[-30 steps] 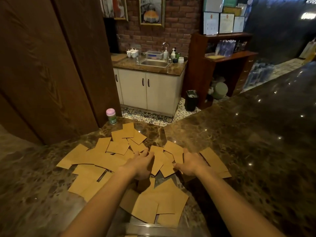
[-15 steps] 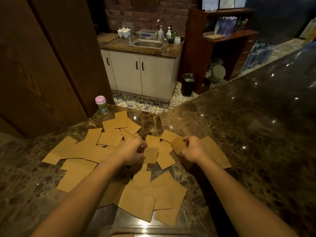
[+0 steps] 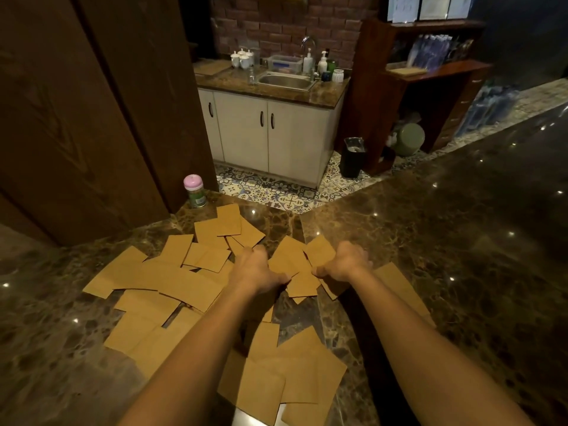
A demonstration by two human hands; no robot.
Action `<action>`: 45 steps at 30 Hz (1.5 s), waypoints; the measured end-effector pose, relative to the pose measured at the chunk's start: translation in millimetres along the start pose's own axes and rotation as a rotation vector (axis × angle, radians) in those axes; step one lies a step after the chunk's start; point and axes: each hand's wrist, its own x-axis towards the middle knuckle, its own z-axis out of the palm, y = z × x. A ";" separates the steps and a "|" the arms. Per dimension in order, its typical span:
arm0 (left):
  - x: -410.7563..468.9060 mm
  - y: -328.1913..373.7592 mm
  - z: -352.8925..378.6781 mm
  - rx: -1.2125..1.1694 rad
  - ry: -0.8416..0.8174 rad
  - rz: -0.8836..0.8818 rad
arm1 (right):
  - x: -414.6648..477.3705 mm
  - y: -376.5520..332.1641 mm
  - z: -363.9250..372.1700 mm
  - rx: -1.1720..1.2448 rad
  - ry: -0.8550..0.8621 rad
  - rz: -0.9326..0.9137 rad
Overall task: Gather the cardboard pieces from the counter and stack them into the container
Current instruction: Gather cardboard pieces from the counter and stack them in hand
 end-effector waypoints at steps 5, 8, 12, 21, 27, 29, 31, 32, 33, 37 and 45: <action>7.0 18.4 5.4 -0.110 -0.043 -0.035 | 6.4 3.6 4.8 0.200 -0.046 0.027; 8.0 24.0 8.0 -0.253 -0.067 -0.091 | 0.5 3.3 5.0 0.276 -0.024 0.060; 6.1 26.2 15.3 -0.344 -0.072 -0.085 | -8.4 5.3 13.2 0.416 -0.057 0.084; -15.0 21.9 -13.4 -0.971 -0.116 -0.120 | -25.2 16.9 -1.6 0.936 -0.096 -0.039; -19.0 -6.7 -31.3 -1.117 -0.088 -0.157 | -39.3 31.2 -41.5 1.063 0.009 -0.059; -26.2 -5.9 -31.4 -1.104 -0.132 -0.122 | -45.5 30.5 -49.5 1.096 -0.036 -0.082; -40.9 4.1 -34.4 -1.125 -0.194 -0.079 | -55.5 22.7 -53.1 1.082 -0.098 -0.132; -46.0 9.7 -34.3 -1.223 -0.268 -0.067 | -60.2 17.0 -52.5 1.072 -0.122 -0.168; -57.1 18.9 -37.9 -1.345 -0.361 -0.070 | -66.4 11.2 -51.6 1.056 -0.134 -0.204; -79.9 40.5 -38.2 -1.658 -0.552 -0.057 | -86.4 -10.7 -33.1 1.009 -0.053 -0.326; -93.7 49.3 -43.3 -1.689 -0.477 0.055 | -134.3 -25.6 -16.8 0.554 0.173 -0.625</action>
